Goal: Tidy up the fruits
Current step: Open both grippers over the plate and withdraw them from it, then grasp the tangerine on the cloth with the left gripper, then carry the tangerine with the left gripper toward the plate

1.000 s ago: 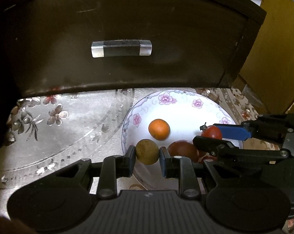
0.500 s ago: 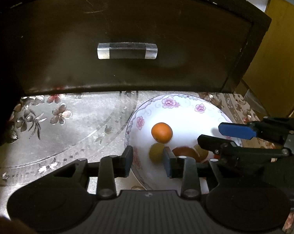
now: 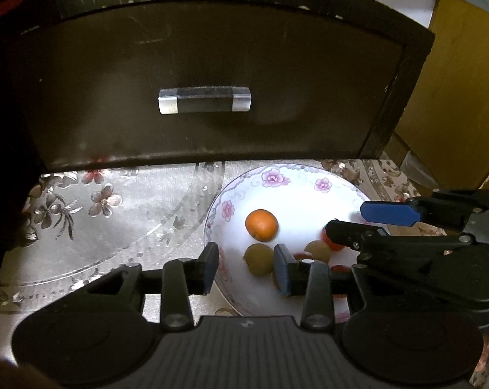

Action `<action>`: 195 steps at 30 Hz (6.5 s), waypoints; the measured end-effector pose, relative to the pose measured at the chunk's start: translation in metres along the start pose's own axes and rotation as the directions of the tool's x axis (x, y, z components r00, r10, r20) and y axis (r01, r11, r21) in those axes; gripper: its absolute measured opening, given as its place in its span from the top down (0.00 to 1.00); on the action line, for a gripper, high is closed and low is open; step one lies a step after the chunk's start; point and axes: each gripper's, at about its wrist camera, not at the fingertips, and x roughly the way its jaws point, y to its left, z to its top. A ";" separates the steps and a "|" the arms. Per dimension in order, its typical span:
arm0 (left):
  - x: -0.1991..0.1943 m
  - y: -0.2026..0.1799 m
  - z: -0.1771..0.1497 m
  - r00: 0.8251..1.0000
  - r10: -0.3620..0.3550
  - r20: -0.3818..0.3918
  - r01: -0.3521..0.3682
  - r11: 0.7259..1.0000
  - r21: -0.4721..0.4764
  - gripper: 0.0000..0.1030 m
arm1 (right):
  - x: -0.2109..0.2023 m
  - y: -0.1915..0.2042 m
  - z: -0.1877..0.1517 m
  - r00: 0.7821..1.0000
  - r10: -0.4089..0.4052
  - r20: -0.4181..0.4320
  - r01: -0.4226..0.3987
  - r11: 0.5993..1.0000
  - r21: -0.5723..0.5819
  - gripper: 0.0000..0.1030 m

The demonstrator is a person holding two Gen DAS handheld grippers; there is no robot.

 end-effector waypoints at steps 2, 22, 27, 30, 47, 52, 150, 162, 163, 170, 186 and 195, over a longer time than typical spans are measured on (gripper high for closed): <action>-0.004 -0.001 -0.001 1.000 0.002 0.005 -0.002 1.000 0.003 0.58 | -0.002 0.001 0.000 1.000 0.000 0.003 0.000 1.000 -0.002 0.67; -0.063 0.000 -0.032 0.998 0.052 0.037 -0.053 0.998 0.027 0.55 | -0.044 0.027 -0.006 0.998 0.046 0.047 -0.044 0.998 -0.047 0.66; -0.085 0.009 -0.045 0.996 0.074 0.048 -0.074 0.997 0.007 0.54 | -0.055 0.041 -0.013 0.997 0.068 0.047 -0.065 0.996 -0.063 0.66; -0.097 0.018 -0.055 0.994 0.093 0.049 -0.092 0.996 -0.012 0.54 | -0.063 0.050 -0.017 0.995 0.084 0.048 -0.080 0.994 -0.075 0.66; -0.139 0.062 -0.100 0.984 0.173 0.030 -0.170 0.982 -0.088 0.54 | -0.088 0.106 -0.048 0.986 0.169 -0.003 -0.168 0.974 -0.155 0.66; -0.146 0.076 -0.107 0.982 0.186 0.023 -0.183 0.977 -0.113 0.54 | -0.094 0.124 -0.059 0.977 0.211 -0.033 -0.213 0.957 -0.195 0.66; -0.077 -0.009 -0.073 0.988 0.107 -0.114 -0.092 0.987 0.131 0.62 | -0.074 0.065 -0.060 0.976 0.112 -0.187 -0.119 0.993 -0.023 0.73; -0.072 -0.023 -0.054 0.992 0.090 -0.083 -0.076 0.984 0.158 0.62 | -0.075 0.045 -0.046 0.986 0.075 -0.148 -0.071 0.997 0.032 0.73; -0.072 -0.023 -0.053 0.993 0.090 -0.082 -0.076 0.985 0.157 0.62 | -0.075 0.045 -0.045 0.987 0.074 -0.146 -0.070 0.997 0.032 0.73; -0.070 -0.023 -0.047 0.994 0.083 -0.072 -0.072 0.986 0.149 0.62 | -0.073 0.047 -0.043 0.988 0.066 -0.143 -0.064 0.998 0.022 0.73; -0.042 -0.032 -0.027 0.995 0.079 -0.065 -0.067 0.984 0.162 0.62 | -0.060 0.032 -0.037 0.992 0.002 -0.124 0.000 1.000 0.020 0.72; -0.031 -0.030 -0.015 0.995 0.083 -0.052 -0.074 0.985 0.158 0.63 | -0.053 0.029 -0.028 0.996 -0.031 -0.089 0.031 1.000 -0.001 0.72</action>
